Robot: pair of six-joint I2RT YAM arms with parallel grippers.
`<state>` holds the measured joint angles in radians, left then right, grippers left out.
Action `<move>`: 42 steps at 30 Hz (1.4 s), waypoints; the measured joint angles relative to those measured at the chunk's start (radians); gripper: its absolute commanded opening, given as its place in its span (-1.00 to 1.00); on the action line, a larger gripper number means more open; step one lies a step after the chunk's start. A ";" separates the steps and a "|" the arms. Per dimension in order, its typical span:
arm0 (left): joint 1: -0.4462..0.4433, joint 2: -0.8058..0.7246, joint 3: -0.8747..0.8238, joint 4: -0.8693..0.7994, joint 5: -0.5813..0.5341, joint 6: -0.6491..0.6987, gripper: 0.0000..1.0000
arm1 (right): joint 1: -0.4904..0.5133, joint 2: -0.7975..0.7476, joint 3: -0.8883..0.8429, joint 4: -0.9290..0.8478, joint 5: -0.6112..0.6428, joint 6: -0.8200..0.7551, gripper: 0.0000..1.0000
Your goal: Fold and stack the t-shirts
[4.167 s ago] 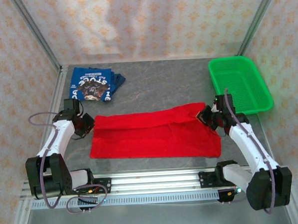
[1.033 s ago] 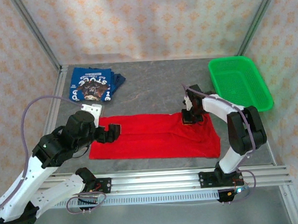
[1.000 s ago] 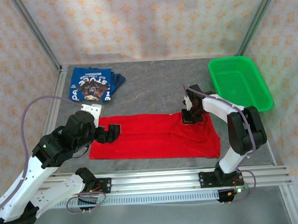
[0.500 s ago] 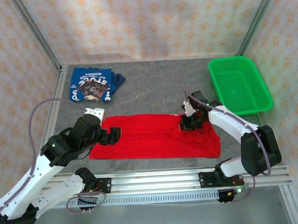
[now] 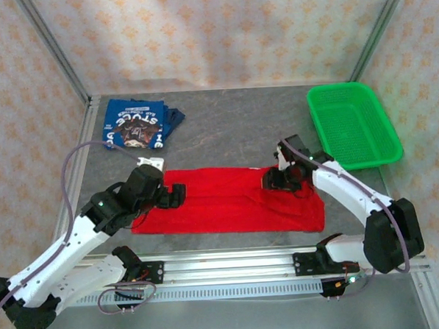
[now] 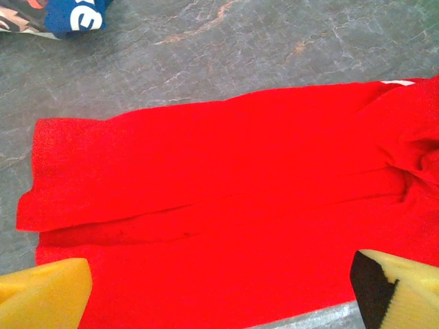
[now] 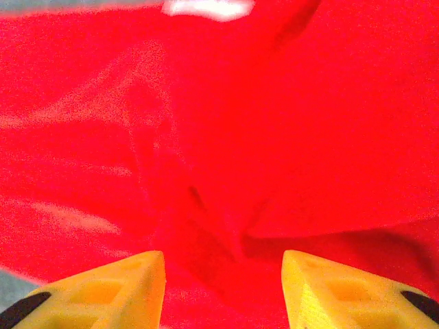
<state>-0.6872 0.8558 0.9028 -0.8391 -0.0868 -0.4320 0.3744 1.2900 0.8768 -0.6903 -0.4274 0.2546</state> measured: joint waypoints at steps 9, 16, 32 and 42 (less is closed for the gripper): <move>0.000 0.254 0.021 0.166 0.066 -0.032 0.94 | -0.050 0.133 0.082 -0.011 0.068 0.047 -0.36; -0.030 0.383 0.067 0.330 0.211 -0.061 0.92 | -0.074 0.308 0.132 -0.056 0.243 0.084 -0.61; -0.230 0.845 0.388 0.439 0.342 -0.086 0.66 | -0.202 0.542 0.386 0.003 0.393 0.070 -0.45; -0.270 0.907 0.437 0.367 0.418 -0.280 0.24 | -0.216 0.515 0.365 0.028 0.330 0.057 -0.16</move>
<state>-0.9577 1.7626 1.3396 -0.4721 0.3309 -0.7120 0.1581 1.8050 1.2415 -0.6621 -0.0975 0.3119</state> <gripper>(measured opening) 0.652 0.385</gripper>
